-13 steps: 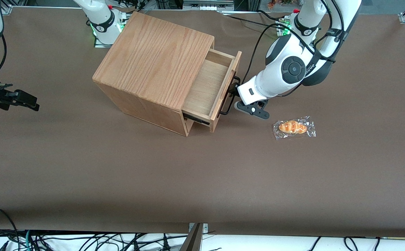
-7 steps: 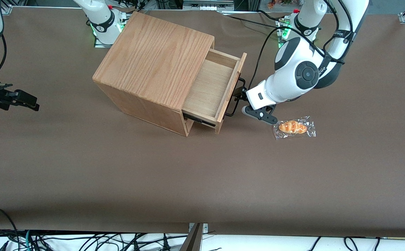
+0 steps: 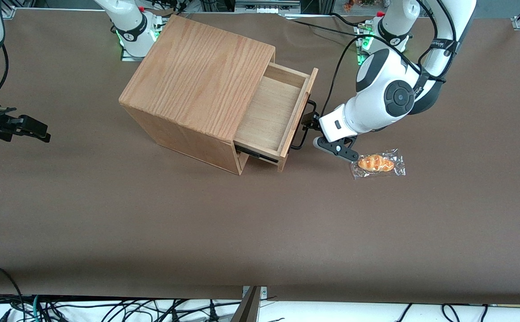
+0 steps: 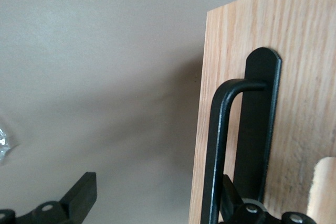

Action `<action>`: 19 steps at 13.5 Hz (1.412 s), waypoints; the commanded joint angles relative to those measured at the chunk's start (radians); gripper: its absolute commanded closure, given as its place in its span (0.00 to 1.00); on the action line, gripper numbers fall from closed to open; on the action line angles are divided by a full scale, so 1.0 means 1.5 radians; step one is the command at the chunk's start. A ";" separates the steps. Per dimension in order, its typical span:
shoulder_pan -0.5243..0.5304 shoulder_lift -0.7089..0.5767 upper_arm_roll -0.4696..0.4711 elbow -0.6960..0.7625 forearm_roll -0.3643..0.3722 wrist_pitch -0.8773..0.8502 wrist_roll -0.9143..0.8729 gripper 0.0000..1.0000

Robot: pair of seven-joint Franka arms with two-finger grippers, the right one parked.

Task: Open top drawer with left arm

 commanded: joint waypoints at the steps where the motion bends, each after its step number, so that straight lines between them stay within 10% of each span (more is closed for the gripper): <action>1: 0.008 -0.010 0.031 -0.001 -0.004 -0.030 0.067 0.00; 11: 0.008 -0.024 0.122 0.199 0.004 -0.317 0.081 0.00; 19: 0.006 -0.130 0.198 0.234 0.211 -0.340 0.079 0.00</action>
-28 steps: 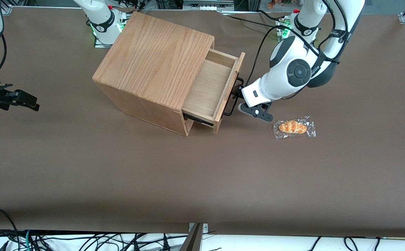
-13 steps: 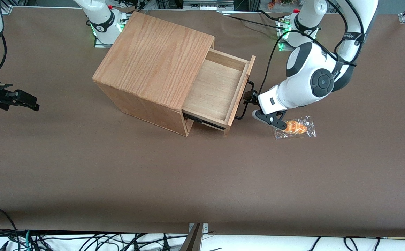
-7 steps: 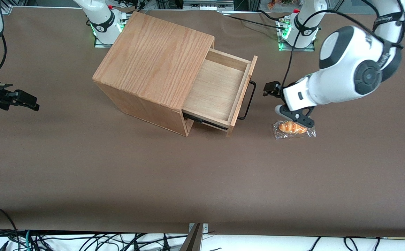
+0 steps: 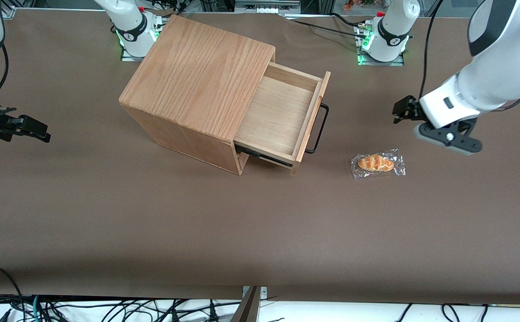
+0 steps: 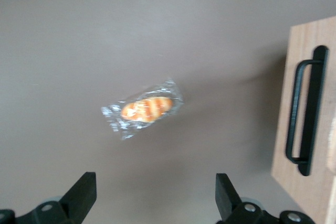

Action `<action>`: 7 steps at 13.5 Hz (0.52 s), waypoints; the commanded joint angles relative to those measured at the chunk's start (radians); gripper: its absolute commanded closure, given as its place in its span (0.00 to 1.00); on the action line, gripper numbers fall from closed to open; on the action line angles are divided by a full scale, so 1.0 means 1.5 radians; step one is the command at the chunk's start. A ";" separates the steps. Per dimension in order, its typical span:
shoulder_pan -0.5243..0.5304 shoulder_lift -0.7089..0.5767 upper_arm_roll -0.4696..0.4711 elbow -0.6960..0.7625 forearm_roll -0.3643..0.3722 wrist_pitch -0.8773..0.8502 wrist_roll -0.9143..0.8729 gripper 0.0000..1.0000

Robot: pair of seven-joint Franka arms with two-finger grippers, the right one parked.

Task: Open top drawer with left arm

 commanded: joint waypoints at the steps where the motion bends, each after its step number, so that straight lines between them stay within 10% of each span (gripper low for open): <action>1: -0.003 -0.045 0.029 -0.013 0.024 0.033 0.001 0.00; 7: 0.035 -0.059 0.030 -0.027 0.017 0.042 -0.036 0.00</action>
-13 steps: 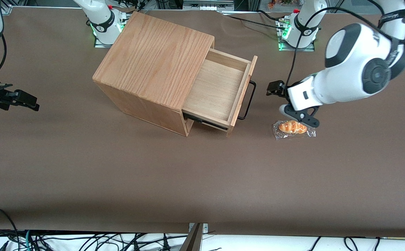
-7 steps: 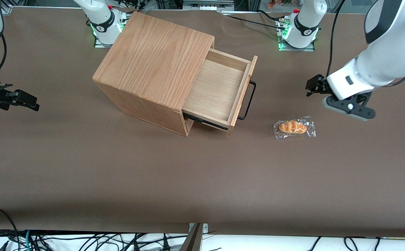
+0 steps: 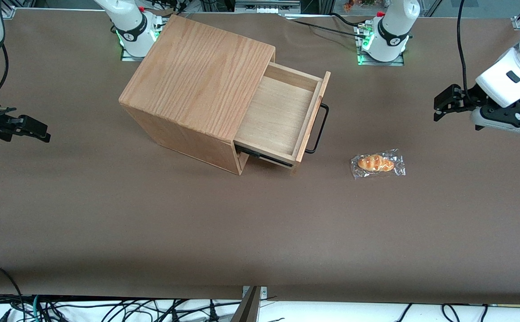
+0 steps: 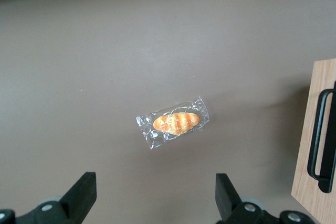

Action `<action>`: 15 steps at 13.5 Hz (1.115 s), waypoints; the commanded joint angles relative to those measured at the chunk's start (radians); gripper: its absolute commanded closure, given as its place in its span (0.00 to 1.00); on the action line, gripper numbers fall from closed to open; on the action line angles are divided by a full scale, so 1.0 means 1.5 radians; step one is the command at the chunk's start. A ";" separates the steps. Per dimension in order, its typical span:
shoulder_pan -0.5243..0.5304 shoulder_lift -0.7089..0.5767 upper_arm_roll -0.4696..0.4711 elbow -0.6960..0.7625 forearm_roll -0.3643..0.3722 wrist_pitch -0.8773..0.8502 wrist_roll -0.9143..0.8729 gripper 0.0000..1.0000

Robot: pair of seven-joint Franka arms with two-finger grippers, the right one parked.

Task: Open top drawer with left arm

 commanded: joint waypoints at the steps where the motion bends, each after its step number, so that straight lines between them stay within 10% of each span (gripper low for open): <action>1: 0.007 -0.014 -0.005 -0.022 0.011 0.013 -0.030 0.00; 15: 0.010 -0.062 -0.002 -0.069 0.019 -0.009 -0.038 0.00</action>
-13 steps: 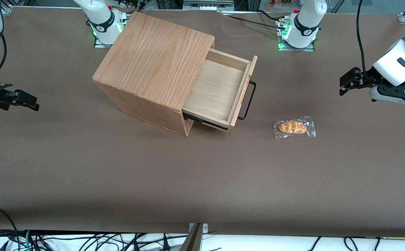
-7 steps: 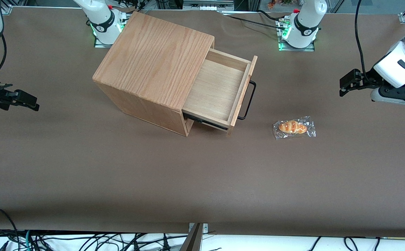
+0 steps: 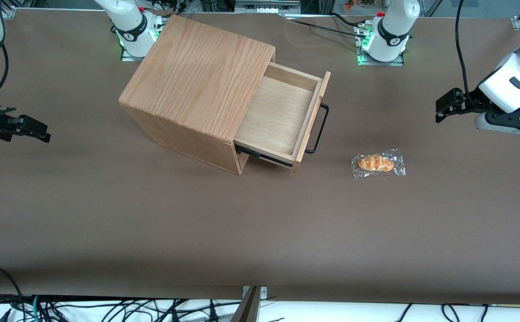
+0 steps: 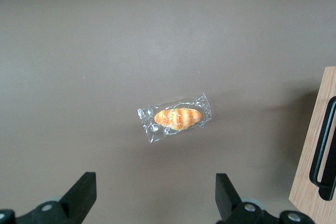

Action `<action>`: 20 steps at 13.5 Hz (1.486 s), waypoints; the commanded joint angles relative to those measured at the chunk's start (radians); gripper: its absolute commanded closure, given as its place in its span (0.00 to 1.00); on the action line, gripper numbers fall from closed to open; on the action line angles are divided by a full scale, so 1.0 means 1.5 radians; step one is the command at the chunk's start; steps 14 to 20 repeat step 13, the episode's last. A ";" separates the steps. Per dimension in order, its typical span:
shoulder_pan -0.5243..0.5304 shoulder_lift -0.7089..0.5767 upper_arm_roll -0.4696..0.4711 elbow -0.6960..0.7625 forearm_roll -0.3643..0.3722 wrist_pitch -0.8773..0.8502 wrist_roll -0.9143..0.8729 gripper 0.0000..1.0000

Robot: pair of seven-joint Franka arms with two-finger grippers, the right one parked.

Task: Open top drawer with left arm

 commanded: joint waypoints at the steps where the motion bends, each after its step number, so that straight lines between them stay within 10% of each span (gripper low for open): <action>1: 0.004 -0.070 0.005 -0.075 0.019 0.001 0.000 0.00; 20: 0.004 -0.062 0.038 -0.072 0.013 -0.008 0.023 0.00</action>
